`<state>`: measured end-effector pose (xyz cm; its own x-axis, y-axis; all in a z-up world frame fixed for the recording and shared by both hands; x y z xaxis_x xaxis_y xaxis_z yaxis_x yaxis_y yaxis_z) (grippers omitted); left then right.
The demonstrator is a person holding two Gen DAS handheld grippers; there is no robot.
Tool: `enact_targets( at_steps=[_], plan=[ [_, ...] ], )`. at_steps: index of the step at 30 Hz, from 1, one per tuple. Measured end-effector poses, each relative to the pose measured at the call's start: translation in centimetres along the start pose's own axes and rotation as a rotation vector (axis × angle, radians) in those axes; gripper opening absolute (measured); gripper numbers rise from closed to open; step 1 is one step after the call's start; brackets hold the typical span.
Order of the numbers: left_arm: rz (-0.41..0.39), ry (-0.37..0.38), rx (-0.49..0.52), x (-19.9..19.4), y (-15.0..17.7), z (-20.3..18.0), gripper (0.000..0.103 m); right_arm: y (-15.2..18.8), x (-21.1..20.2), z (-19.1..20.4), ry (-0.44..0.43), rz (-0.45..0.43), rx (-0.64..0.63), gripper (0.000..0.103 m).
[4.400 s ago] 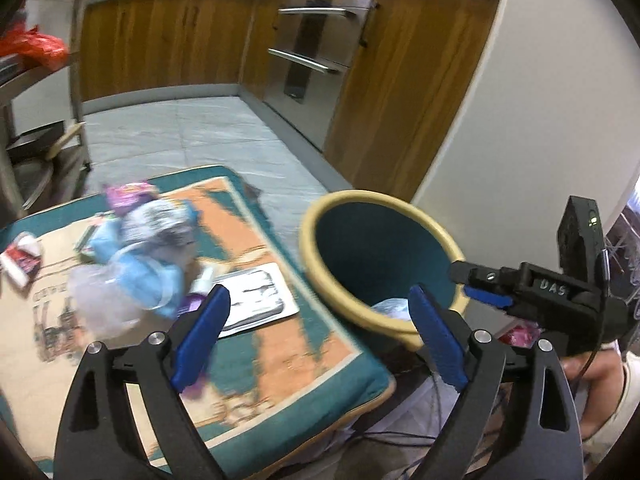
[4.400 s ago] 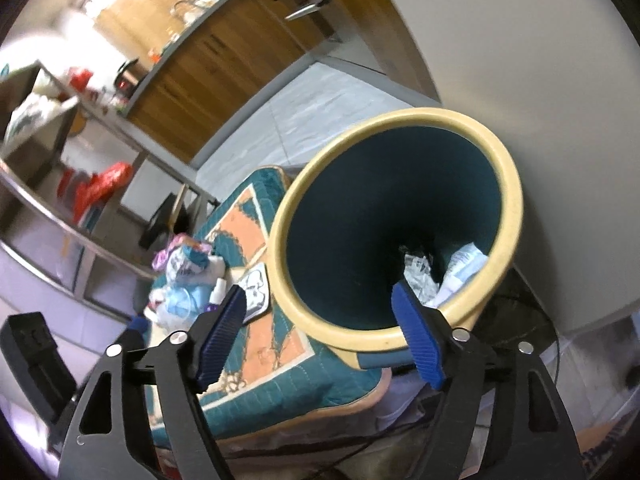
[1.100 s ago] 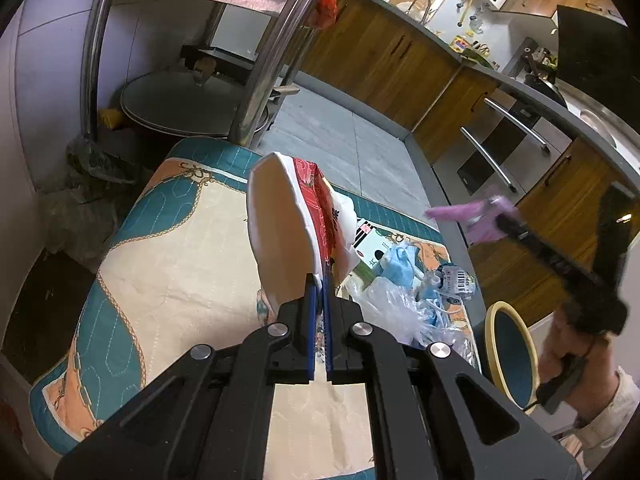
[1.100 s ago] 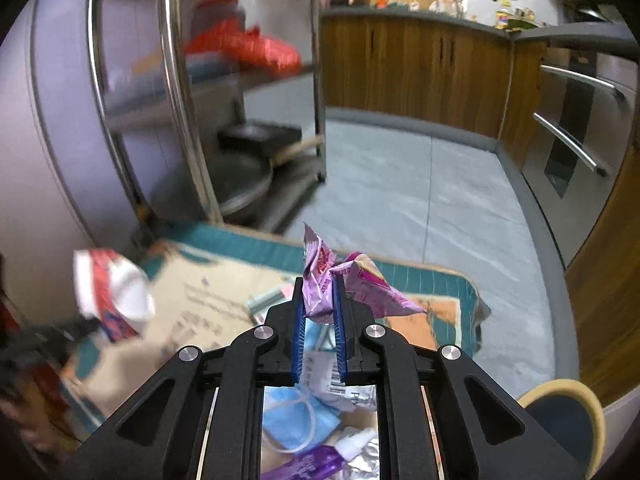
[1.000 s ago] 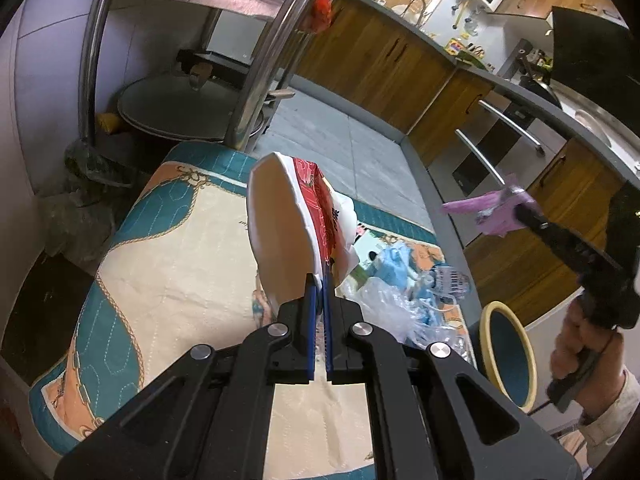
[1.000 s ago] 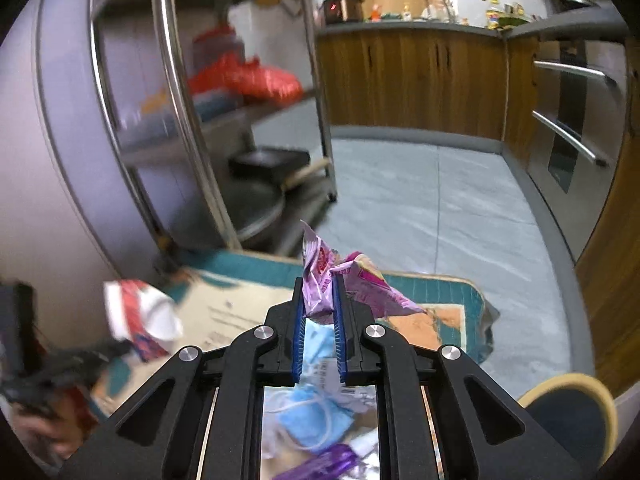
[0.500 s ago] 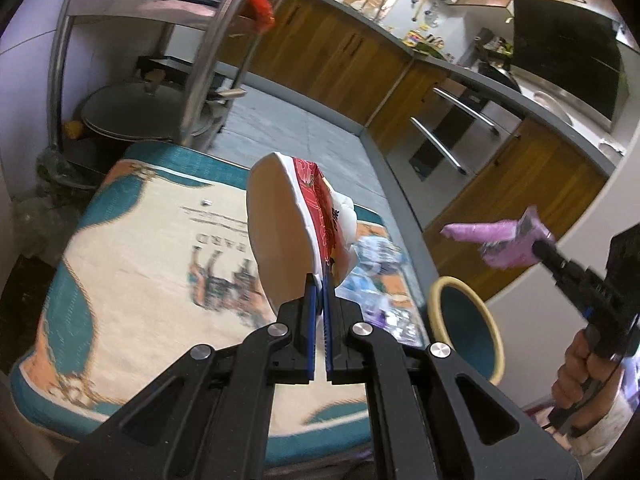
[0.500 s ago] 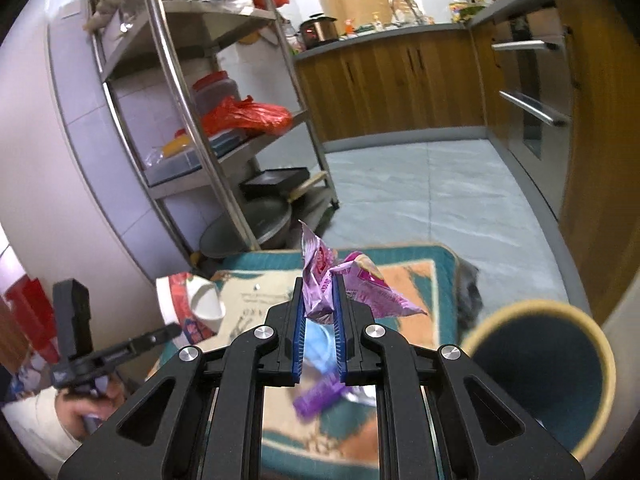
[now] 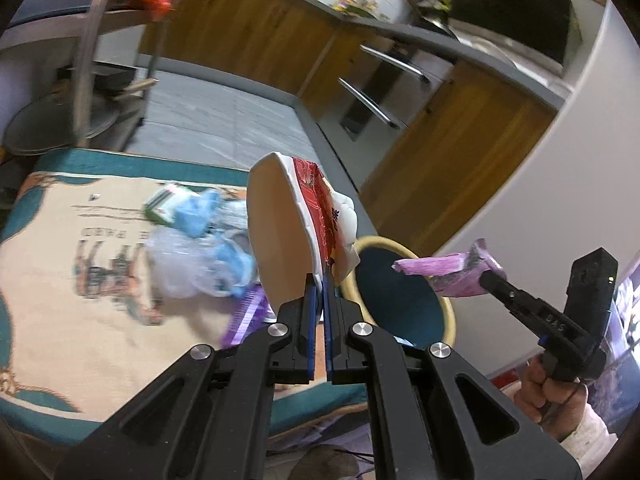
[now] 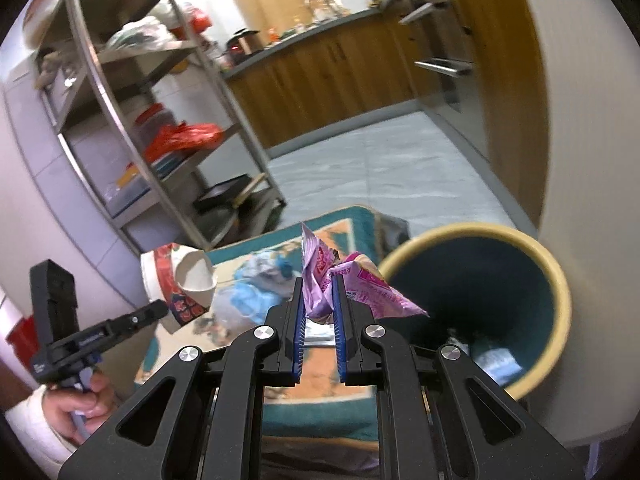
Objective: Collect trash
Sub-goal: 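Move cup and pink wrapper over the bin and open both grippers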
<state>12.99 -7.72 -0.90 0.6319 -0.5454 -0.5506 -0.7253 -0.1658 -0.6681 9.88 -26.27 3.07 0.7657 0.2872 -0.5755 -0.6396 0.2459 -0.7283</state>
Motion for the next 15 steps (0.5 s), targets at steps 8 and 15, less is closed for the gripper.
enact_targets(
  at_steps=[8,15],
  plan=[
    [0.094,0.072,0.093,5.8,0.6,-5.7,0.002,1.3,-0.1,-4.3,0.084,0.001,0.08,0.014],
    [0.185,0.133,0.154,11.4,1.8,-9.8,0.002,2.3,-0.3,-8.0,0.112,0.005,0.206,0.014]
  ],
)
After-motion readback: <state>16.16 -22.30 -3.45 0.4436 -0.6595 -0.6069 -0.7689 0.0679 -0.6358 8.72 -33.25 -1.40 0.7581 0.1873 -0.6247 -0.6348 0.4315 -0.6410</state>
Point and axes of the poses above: each gripper's, at about its wrist camera, not at the fingertips, and x roughly the way its jaws point, z to its left, y to its underside, the point moved 3 cm from there along x, roughly the way its jaws point, and after that the axes turned 3 degrees about y, right-handed, at the moved point
